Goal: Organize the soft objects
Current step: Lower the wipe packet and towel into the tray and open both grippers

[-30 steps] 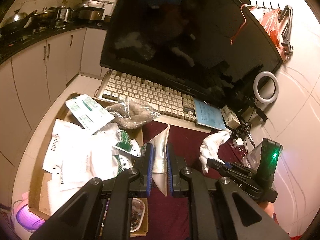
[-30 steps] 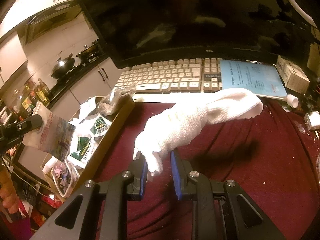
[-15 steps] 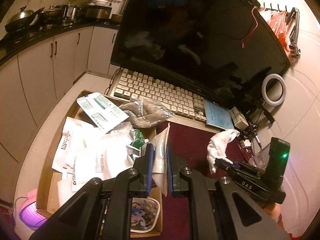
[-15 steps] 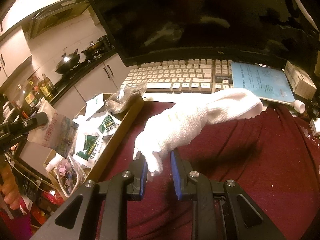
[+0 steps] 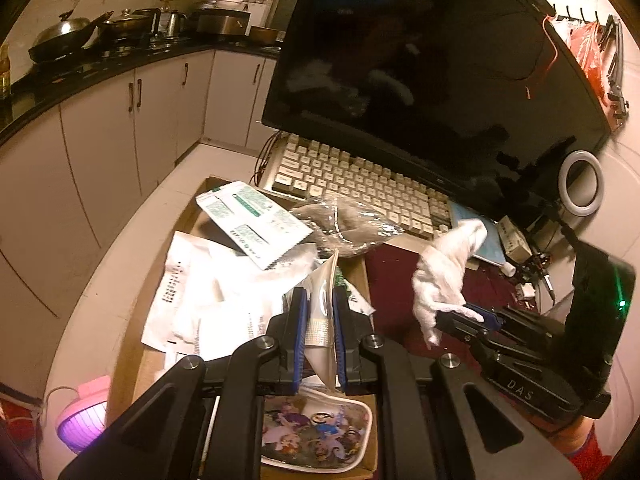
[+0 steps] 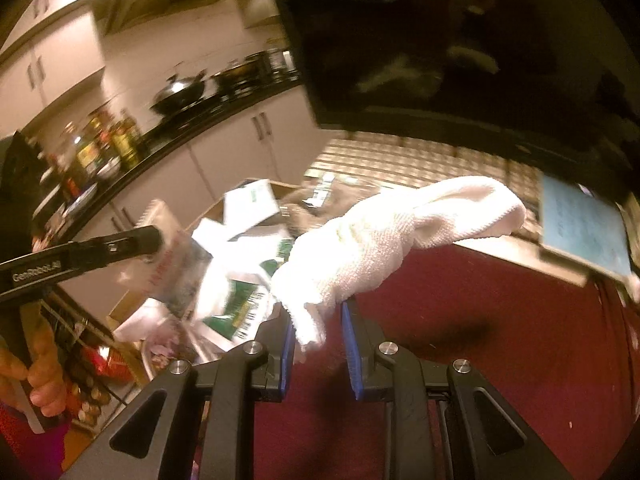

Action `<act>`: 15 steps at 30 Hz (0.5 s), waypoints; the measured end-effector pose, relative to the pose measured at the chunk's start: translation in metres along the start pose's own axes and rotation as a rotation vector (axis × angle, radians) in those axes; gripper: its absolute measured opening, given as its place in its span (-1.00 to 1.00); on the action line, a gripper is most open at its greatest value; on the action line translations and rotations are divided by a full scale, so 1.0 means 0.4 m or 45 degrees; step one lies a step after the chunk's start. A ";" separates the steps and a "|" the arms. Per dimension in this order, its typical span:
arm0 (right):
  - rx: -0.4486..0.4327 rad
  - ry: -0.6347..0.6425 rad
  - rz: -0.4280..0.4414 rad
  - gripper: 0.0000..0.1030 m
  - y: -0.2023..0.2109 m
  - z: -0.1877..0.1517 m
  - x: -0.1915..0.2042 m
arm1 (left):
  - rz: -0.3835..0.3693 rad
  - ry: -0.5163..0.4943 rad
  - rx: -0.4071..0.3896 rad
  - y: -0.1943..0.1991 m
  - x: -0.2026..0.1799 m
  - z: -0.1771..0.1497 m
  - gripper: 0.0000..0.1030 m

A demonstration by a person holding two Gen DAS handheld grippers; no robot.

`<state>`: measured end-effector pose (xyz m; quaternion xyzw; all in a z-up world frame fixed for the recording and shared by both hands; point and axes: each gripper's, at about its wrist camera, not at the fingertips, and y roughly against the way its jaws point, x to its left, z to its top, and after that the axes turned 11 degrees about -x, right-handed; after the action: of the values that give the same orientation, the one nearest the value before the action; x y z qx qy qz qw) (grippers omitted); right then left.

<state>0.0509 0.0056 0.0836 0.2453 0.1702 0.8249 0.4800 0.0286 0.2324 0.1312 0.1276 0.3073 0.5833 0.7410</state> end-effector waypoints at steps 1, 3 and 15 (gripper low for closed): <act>0.003 0.019 0.010 -0.54 -0.007 0.004 0.014 | 0.005 0.000 0.000 0.000 0.004 0.000 -0.77; 0.020 0.074 0.041 -0.54 -0.032 0.015 0.049 | 0.017 -0.004 -0.005 0.001 0.008 0.000 -0.77; 0.133 0.207 0.118 -0.54 -0.150 0.003 0.141 | 0.058 0.009 -0.005 -0.005 0.040 -0.002 -0.77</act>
<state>0.0704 0.0839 0.0672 0.2096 0.2397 0.8535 0.4124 0.0317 0.2468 0.1247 0.1310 0.3058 0.6011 0.7266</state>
